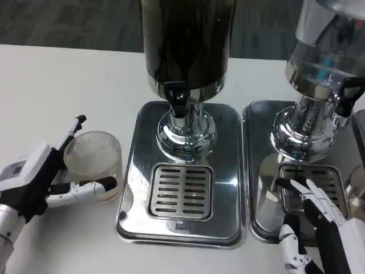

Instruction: Grasp the cup under the faucet to collect the drink, then remove the cup.

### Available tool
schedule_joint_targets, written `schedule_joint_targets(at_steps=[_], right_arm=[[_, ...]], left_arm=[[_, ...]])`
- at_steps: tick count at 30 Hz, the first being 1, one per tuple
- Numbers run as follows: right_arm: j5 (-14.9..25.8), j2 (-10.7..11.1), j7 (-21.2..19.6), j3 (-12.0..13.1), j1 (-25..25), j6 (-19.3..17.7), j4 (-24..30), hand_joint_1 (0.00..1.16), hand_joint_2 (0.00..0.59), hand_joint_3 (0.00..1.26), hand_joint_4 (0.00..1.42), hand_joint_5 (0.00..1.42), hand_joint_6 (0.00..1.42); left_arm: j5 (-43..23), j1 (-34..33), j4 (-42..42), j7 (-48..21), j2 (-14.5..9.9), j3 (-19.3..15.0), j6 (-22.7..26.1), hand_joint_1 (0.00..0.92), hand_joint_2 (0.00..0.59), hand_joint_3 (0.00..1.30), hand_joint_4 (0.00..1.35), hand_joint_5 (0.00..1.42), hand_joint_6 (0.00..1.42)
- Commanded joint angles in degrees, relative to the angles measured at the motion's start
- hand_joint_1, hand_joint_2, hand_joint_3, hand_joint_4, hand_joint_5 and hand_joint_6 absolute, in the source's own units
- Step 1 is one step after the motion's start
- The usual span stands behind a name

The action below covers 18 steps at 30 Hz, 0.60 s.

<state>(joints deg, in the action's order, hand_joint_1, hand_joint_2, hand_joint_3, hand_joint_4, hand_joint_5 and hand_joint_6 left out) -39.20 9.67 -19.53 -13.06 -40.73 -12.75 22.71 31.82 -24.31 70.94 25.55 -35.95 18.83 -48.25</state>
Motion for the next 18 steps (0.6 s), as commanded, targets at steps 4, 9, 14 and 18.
schedule_joint_targets(at_steps=[4, 9, 14, 18], right_arm=[[0.52, 0.29, 0.36, 0.63, -0.24, -0.89, 0.74, 0.24, 0.586, 0.23, 0.1, 0.09, 0.08], [0.97, 0.18, 0.52, 0.93, -0.4, -0.9, 0.85, 0.23, 0.58, 0.23, 0.1, 0.09, 0.08], [0.95, -0.04, 0.55, 1.03, -0.56, -0.88, 1.06, 0.23, 0.577, 0.23, 0.1, 0.09, 0.08], [1.23, -0.15, 0.37, 1.15, -0.76, -1.07, 0.88, 0.22, 0.576, 0.23, 0.1, 0.09, 0.08]], left_arm=[[-0.13, 0.73, 0.44, -1.24, 1.81, 0.24, 0.16, 0.27, 0.043, 0.04, 0.1, 0.36, 0.59], [-1.03, 0.95, 0.61, -1.29, 2.97, -0.44, -0.3, 0.299, 0.055, 0.11, 0.16, 0.44, 0.71], [-2.21, 1.07, 0.76, -1.97, 3.85, -0.94, -0.48, 0.353, 0.079, 0.22, 0.28, 0.59, 0.95], [-2.52, 1.0, 0.86, -2.1, 4.52, -1.55, -0.16, 0.378, 0.097, 0.36, 0.44, 0.75, 1.14]])
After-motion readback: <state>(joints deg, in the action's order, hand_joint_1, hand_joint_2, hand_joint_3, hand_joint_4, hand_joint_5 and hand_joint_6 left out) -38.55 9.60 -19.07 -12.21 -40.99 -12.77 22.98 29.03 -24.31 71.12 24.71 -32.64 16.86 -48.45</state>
